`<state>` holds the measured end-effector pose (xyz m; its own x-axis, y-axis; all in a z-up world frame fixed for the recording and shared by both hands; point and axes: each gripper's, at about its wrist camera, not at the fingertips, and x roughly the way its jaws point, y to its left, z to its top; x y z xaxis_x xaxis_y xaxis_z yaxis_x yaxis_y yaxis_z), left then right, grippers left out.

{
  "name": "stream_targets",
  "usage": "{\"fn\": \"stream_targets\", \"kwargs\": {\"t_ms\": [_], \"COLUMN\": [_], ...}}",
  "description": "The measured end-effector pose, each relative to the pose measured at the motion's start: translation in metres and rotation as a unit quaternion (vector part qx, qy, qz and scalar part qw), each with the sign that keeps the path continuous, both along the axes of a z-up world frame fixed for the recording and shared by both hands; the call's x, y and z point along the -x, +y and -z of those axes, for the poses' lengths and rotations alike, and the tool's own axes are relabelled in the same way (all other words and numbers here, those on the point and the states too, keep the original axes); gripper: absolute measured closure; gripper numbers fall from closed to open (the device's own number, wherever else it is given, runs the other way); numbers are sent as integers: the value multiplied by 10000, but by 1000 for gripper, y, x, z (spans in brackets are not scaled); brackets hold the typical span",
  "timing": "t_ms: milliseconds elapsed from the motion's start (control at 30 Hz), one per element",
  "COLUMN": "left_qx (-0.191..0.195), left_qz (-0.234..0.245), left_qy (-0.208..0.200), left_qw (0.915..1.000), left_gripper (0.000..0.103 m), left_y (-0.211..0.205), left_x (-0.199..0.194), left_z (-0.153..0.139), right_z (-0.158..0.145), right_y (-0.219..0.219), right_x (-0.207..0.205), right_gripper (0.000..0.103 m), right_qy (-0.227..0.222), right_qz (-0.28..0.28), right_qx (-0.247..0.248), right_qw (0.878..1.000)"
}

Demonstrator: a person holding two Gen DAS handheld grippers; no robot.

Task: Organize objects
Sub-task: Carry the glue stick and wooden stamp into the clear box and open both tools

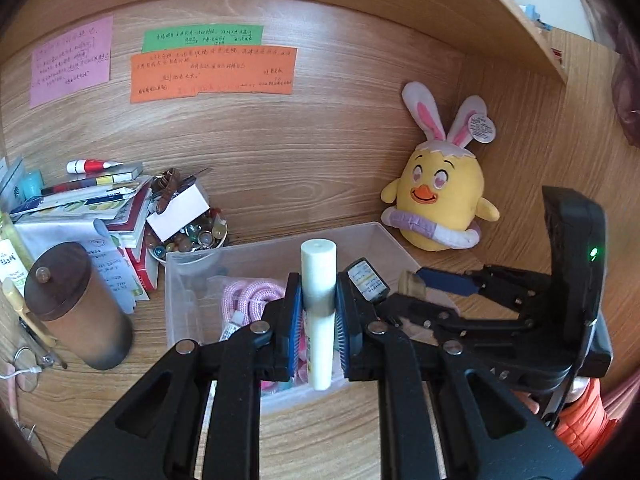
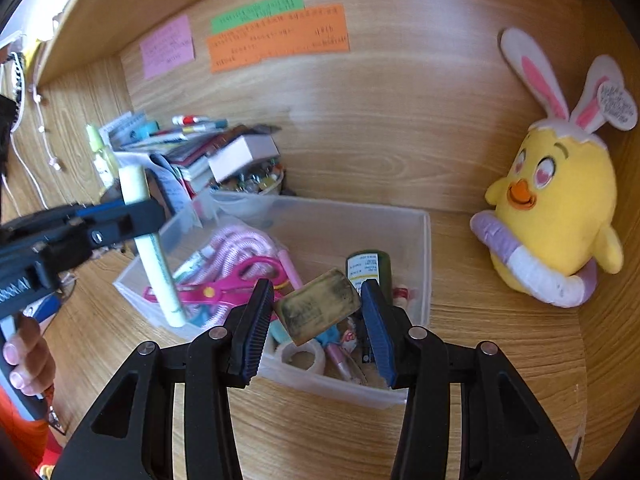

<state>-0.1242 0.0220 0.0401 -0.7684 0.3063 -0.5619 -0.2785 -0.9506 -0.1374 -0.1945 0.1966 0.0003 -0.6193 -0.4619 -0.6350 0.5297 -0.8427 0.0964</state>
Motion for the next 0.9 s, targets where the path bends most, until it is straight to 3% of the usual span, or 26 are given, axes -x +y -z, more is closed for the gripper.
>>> {"fn": "stream_targets", "kwargs": {"t_ms": [367,500,700,900], "left_qx": [86,-23,105,155], "left_qz": [-271,-246,-195,-237], "left_qy": [-352,-826,-912,-791], "left_qw": [9990,9963,9956,9965], "left_gripper": [85,85,85,85], "left_y": [-6,-9,-7,-10], "left_x": [37,49,44,29], "left_z": [23,45,54,47], "right_z": [26,30,30,15], "right_y": [-10,-12,-21,-18], "right_x": [16,20,11,3], "right_gripper": [61,60,60,59], "right_qy": [-298,-439,-221,22], "right_qz": [-52,-120,-161,-156], "right_qx": [-174,-129,-418,-388], "right_qw": [9994,9989,9987,9991]}}
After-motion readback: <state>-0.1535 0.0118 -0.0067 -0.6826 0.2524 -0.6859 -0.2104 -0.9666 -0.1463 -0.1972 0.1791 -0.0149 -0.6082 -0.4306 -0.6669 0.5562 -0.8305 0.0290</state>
